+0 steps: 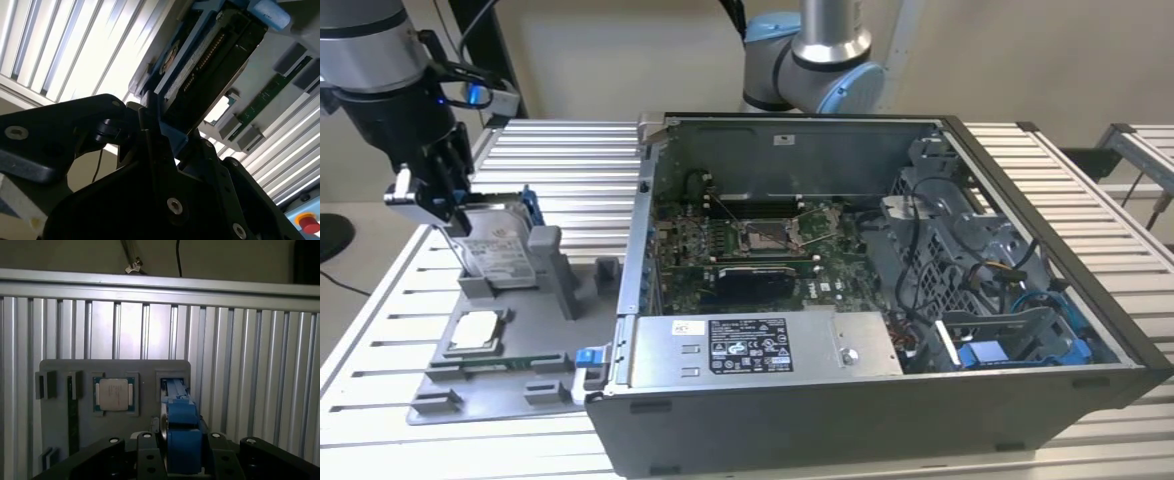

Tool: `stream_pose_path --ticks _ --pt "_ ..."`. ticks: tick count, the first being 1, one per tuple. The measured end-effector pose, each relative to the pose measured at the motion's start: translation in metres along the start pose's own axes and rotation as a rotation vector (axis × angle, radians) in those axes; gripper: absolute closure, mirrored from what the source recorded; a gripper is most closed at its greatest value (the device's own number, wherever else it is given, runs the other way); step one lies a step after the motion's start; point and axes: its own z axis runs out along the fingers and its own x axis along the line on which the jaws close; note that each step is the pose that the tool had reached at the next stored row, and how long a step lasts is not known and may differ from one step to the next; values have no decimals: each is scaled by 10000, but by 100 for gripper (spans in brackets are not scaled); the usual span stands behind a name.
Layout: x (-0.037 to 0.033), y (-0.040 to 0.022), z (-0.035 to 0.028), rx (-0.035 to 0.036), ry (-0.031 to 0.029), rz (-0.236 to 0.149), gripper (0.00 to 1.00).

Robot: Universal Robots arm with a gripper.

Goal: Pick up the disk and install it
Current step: 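Pick up the disk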

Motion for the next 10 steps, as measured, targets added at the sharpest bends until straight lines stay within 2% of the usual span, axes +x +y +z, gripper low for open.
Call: stream_pose_path --ticks 10 --pt "-4 2 -139 -1 0 0 100"
